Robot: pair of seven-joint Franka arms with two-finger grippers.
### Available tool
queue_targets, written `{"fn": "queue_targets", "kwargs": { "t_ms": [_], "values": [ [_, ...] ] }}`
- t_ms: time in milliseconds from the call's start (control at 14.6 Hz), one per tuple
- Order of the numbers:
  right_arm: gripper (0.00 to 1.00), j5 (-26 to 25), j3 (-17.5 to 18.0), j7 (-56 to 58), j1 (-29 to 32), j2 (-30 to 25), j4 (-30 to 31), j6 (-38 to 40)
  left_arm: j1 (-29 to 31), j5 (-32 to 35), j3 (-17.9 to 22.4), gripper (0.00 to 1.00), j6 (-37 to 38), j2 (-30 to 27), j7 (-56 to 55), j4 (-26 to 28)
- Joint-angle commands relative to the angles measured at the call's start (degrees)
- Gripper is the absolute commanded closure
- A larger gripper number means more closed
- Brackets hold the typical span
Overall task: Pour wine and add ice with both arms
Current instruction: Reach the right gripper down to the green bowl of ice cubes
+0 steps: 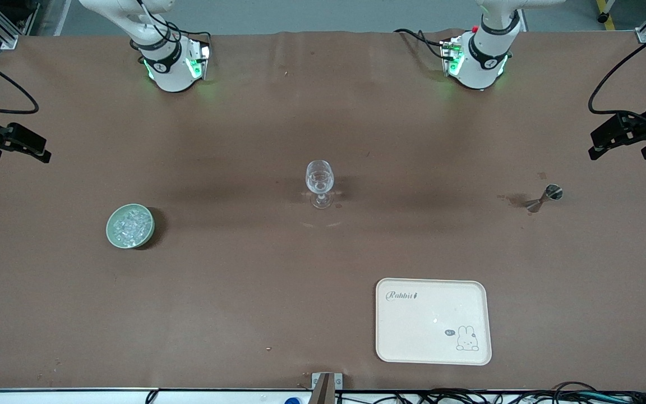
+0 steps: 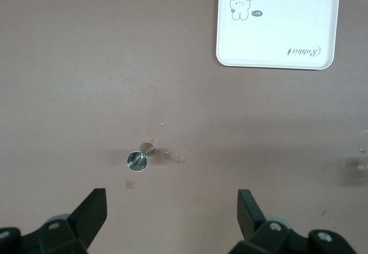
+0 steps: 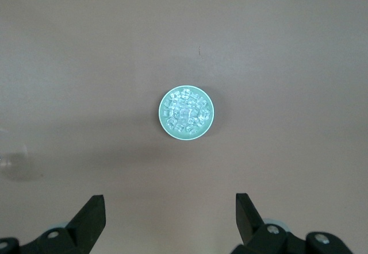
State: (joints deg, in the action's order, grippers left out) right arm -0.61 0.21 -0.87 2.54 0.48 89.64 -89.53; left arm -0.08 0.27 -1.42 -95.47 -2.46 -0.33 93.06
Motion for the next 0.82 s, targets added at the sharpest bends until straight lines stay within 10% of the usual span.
{"fn": "queue_targets", "kwargs": {
  "t_ms": [0,751],
  "values": [
    [0.0,-0.09,0.32,0.43,0.53,-0.31,0.36,-0.39,0.16,0.35,-0.17,0.0,0.72,-0.53,0.15,-0.07],
    [0.0,-0.62,0.41,2.01,0.18,3.65,6.92,-11.25,0.78,-0.01,0.36,0.0,2.21,-0.09,-0.73,0.1]
  ]
}}
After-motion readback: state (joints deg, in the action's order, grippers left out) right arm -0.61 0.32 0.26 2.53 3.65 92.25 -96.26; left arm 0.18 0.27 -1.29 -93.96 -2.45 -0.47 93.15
